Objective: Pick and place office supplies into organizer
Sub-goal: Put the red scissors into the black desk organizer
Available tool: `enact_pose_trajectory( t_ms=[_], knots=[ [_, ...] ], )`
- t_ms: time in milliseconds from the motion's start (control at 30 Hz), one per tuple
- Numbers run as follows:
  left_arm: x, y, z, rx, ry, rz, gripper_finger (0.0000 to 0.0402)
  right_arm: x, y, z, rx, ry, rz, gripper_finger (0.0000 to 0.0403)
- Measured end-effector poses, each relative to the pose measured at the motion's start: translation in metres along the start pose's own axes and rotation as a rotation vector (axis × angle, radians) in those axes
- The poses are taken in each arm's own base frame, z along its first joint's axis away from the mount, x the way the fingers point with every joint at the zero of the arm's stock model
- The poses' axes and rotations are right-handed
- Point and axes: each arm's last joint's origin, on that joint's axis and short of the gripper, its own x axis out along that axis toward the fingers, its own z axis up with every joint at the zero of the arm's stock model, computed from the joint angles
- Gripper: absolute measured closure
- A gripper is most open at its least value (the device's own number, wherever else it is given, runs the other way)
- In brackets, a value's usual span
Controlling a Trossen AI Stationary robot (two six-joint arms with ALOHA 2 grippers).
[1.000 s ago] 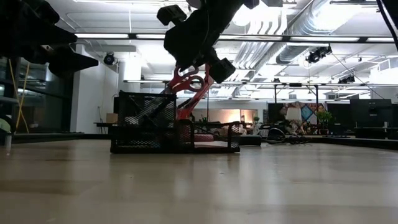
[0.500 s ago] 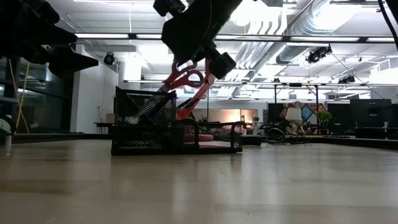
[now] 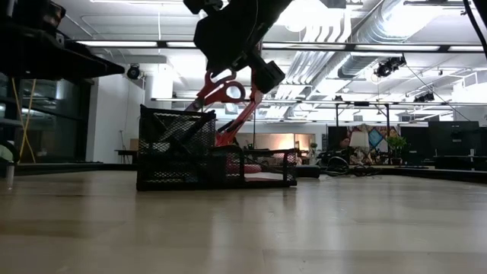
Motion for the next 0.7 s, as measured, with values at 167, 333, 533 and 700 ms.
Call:
enact_pose_trajectory(
  t_ms=[167, 333, 533, 700],
  knots=[
    [0.000, -0.001, 0.001, -0.051, -0.009, -0.023, 0.0021, 0.000, -0.001, 0.001, -0.007, -0.016, -0.005, 0.0394],
    [0.000, -0.003, 0.002, -0.302, -0.025, -0.123, 0.0021, 0.000, -0.001, 0.001, -0.022, -0.016, -0.006, 0.0389],
    [-0.001, -0.001, 0.008, -0.376, -0.082, -0.114, 0.0021, 0.000, -0.001, 0.000, -0.029, -0.013, -0.006, 0.0397],
    [-0.002, -0.003, 0.014, -0.401, -0.141, -0.248, 0.0021, 0.000, -0.001, 0.000, -0.014, -0.014, -0.006, 0.0389]
  ],
)
